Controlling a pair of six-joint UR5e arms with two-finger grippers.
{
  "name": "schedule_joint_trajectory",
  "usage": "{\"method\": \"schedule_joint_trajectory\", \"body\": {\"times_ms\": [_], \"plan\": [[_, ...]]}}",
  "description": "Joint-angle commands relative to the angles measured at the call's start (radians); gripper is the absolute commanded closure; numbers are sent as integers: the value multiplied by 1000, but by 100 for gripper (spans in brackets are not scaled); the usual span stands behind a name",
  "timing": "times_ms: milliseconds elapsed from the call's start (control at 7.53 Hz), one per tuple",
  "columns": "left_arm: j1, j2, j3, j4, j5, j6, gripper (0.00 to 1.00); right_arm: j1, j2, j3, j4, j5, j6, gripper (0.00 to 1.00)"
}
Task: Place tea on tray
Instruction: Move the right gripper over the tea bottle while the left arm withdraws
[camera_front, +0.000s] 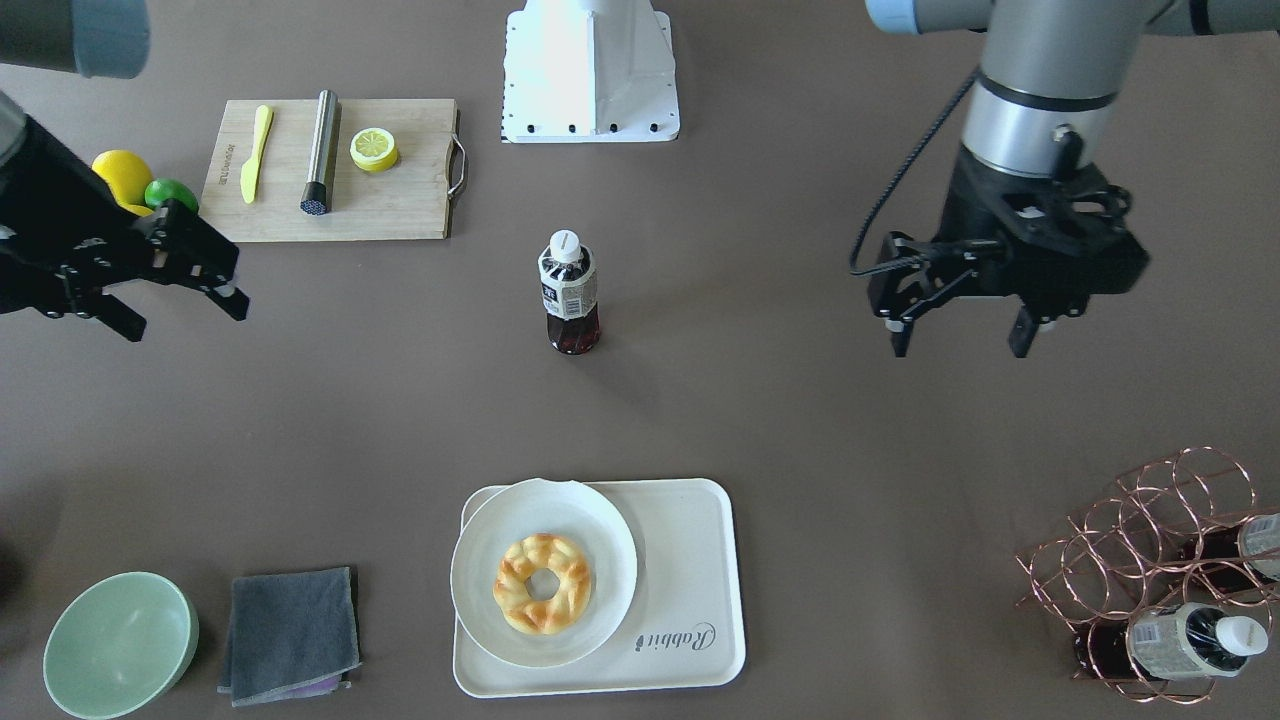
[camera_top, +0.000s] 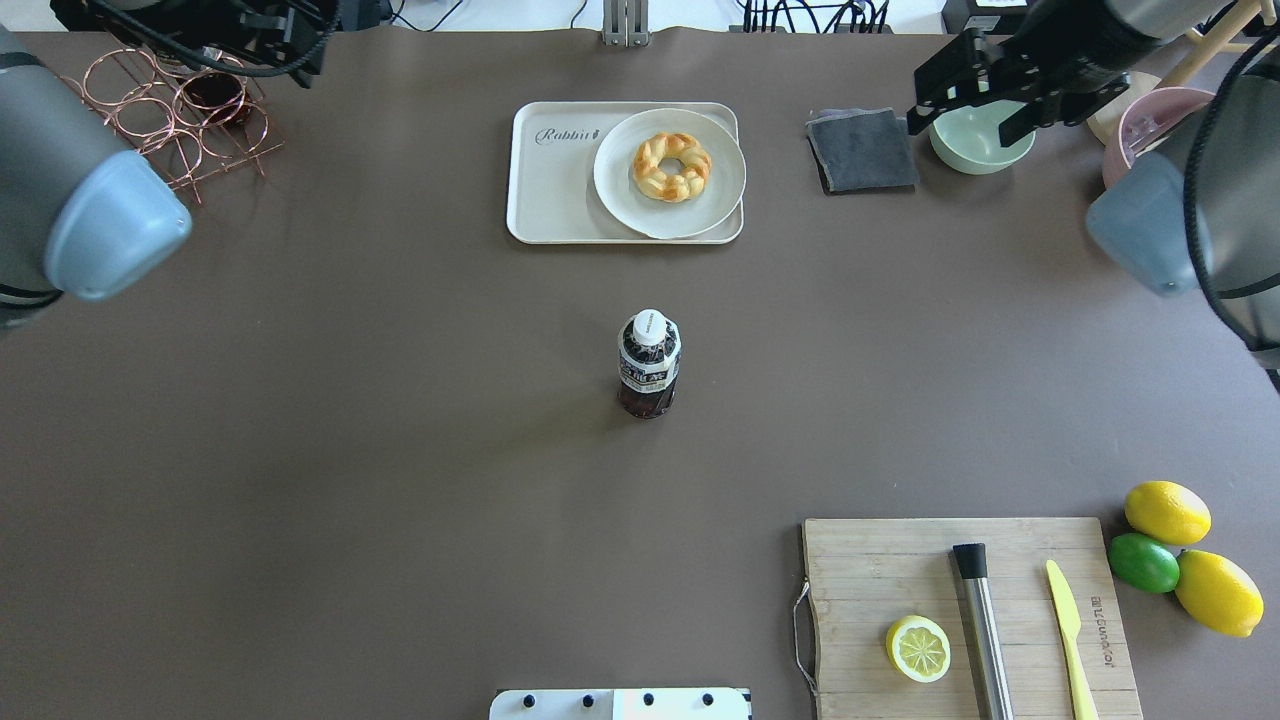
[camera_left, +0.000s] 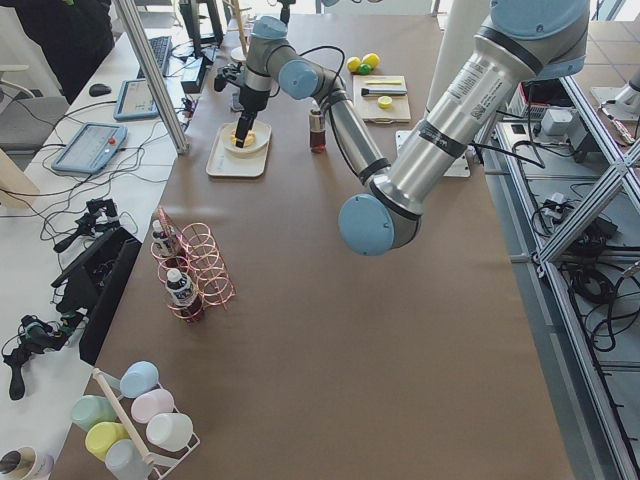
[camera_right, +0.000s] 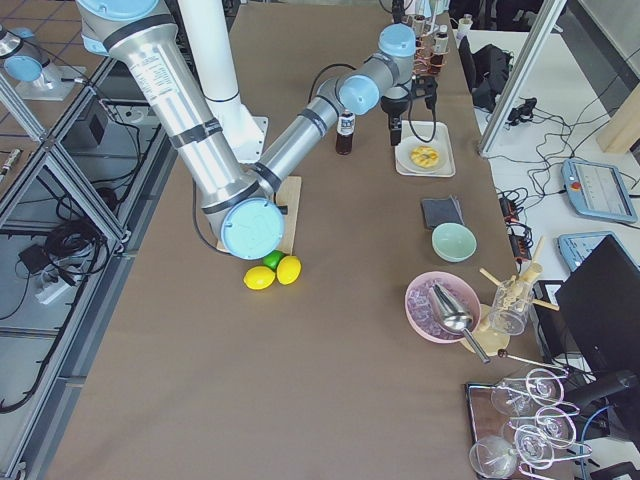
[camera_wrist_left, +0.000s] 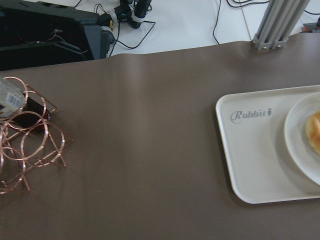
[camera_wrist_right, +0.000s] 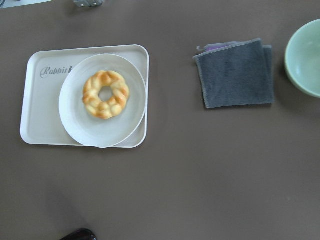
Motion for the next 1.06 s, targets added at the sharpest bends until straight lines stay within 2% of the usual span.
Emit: {"method": "schedule_joint_trajectory", "body": {"times_ms": [0, 133, 266, 398, 531, 664, 797, 929], "plan": [[-266, 171, -9, 1, -207, 388, 2, -164, 143, 2, -9, -115, 254, 0], [-335, 228, -1, 3, -252, 495, 2, -182, 191, 4, -59, -117, 324, 0], [-380, 294, 1, 8, -255, 572, 2, -208, 249, 2, -143, -118, 340, 0], [-408, 322, 2, 50, -257, 609, 2, -234, 280, 4, -191, -147, 347, 0], [-429, 389, -21, 38, -260, 669, 2, -277, 288, 4, -200, -193, 391, 0], [-493, 460, -4, -15, -295, 749, 2, -309, 298, 4, -200, -221, 415, 0], [-539, 508, 55, -99, -371, 749, 2, -325, 304, 5, -200, -232, 440, 0], [-547, 544, 97, -189, -383, 739, 2, -349, 305, 11, -200, -245, 458, 0]]}}
